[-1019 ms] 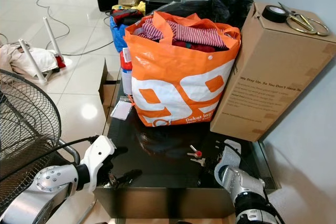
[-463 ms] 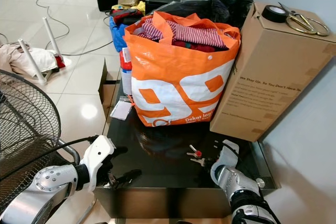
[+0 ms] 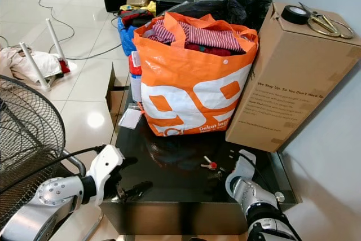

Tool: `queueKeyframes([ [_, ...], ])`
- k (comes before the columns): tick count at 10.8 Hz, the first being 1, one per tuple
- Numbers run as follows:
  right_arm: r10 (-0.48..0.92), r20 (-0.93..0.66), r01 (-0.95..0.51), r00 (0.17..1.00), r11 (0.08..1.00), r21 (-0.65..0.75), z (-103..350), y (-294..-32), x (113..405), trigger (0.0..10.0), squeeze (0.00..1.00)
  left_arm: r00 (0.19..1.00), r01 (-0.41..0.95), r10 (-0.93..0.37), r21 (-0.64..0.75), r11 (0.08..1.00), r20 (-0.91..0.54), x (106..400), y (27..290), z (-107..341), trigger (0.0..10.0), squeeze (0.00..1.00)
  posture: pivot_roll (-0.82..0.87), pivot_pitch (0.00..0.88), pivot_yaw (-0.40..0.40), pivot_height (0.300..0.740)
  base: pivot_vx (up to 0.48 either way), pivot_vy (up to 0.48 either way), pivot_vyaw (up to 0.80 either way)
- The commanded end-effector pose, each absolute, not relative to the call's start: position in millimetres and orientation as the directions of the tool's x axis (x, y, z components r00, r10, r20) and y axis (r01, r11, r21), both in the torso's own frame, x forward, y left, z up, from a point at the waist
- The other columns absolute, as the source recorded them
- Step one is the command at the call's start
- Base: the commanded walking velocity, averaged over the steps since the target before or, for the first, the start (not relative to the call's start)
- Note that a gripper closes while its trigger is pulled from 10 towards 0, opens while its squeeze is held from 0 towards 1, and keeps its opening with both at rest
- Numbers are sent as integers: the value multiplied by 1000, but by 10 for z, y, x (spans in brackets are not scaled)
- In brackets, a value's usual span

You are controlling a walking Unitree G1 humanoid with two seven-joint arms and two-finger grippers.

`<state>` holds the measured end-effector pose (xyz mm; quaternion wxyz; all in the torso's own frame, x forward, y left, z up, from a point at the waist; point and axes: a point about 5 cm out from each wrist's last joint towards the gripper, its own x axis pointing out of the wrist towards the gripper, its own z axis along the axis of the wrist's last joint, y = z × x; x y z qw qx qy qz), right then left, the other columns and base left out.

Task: Hang keys on a hook

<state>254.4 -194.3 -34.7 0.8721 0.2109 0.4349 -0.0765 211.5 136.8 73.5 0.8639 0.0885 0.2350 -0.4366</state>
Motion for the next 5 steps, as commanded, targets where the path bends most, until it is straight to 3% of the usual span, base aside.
queueKeyframes([
  [1, 43, -791, 324, 611, 898, 298, -341, -1983, 2550, 0, 0, 505, 803, -720, -46, 594, -476, 2139, 1336, 763, 10000, 0, -4, 0, -78, 740, 0, 0, 0],
  [5, 39, -766, 318, 642, 895, 312, -253, -2084, 2589, 0, 0, 508, 803, -720, -42, 594, -472, 2155, 1324, 760, 10000, 0, -12, 0, -77, 740, 0, 0, 0],
])
